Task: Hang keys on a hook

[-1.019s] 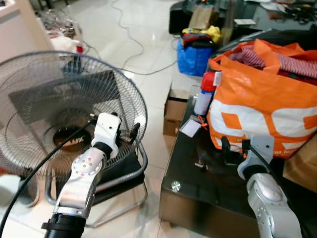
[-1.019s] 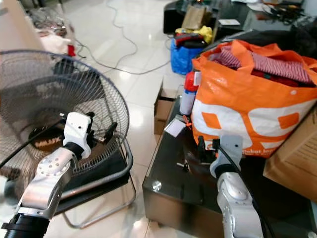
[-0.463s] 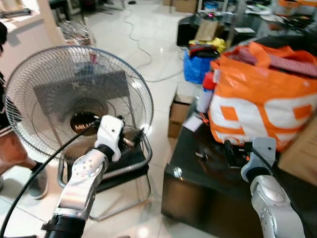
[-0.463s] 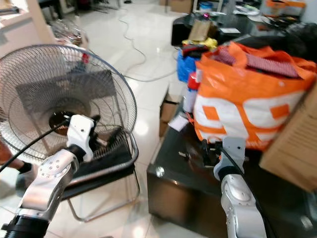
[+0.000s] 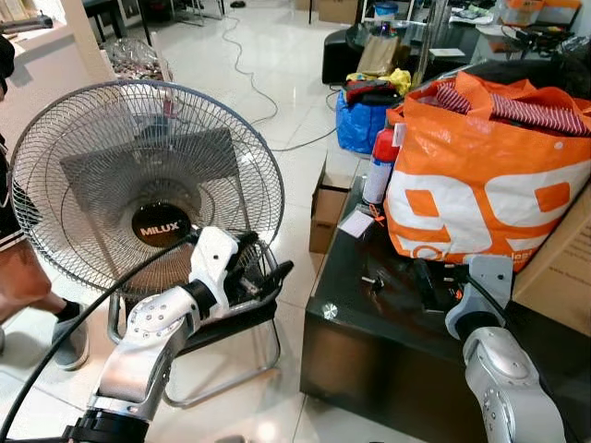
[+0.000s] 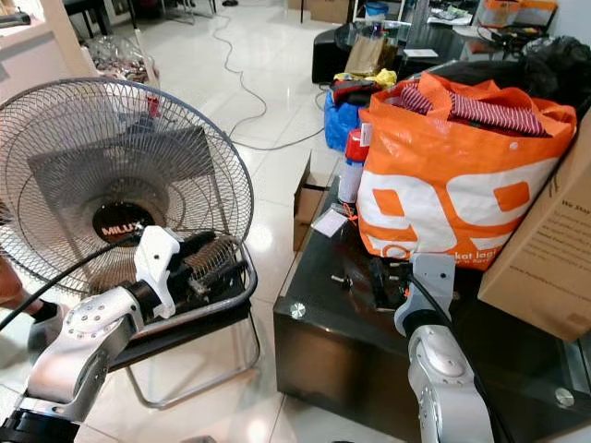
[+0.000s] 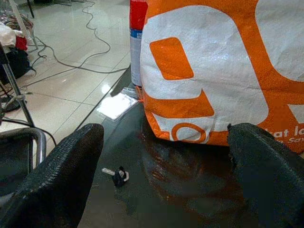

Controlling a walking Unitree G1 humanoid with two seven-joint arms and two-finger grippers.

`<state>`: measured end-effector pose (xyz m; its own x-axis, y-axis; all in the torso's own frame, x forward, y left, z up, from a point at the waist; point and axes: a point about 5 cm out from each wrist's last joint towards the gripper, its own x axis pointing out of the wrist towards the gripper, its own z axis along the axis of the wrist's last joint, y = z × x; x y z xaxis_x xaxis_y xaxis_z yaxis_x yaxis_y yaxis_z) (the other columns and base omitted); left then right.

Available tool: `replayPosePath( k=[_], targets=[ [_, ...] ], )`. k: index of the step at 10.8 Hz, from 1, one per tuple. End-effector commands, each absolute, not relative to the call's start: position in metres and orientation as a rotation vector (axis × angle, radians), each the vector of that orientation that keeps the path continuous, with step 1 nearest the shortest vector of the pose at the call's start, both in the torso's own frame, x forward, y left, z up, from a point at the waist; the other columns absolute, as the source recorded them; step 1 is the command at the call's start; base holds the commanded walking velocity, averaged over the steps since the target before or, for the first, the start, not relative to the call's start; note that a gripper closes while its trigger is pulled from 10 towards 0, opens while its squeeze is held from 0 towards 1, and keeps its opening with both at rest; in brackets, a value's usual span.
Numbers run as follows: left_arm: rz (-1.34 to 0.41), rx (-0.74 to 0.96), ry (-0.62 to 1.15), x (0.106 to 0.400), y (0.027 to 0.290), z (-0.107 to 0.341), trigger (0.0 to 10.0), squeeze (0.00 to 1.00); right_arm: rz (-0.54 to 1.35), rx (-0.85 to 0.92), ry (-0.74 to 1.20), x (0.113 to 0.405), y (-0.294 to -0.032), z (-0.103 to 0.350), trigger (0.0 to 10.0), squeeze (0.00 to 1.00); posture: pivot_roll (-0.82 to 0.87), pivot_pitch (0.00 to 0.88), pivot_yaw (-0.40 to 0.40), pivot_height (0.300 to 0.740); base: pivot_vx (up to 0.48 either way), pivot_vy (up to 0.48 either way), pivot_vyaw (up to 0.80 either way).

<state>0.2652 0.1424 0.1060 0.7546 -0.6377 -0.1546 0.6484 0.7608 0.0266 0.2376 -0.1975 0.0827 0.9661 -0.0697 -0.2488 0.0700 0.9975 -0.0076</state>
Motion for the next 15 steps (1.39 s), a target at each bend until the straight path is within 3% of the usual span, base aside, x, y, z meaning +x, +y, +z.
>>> replayPosePath(
  k=[1,15],
  targets=[
    [-0.681,0.103,0.14,0.2669,0.1459,0.1063,10.0,0.0,-0.063,0.008,0.238,0.2398,-0.1967,0.0864,10.0,0.0,-0.07,0.0,0.031,0.74,0.0,0.0,0.0],
    [-0.623,0.098,0.124,0.2694,0.1436,0.1065,10.0,0.0,-0.027,-0.027,0.249,0.2422,-0.193,0.0853,10.0,0.0,-0.08,0.0,0.024,0.74,0.0,0.0,0.0]
  ],
)
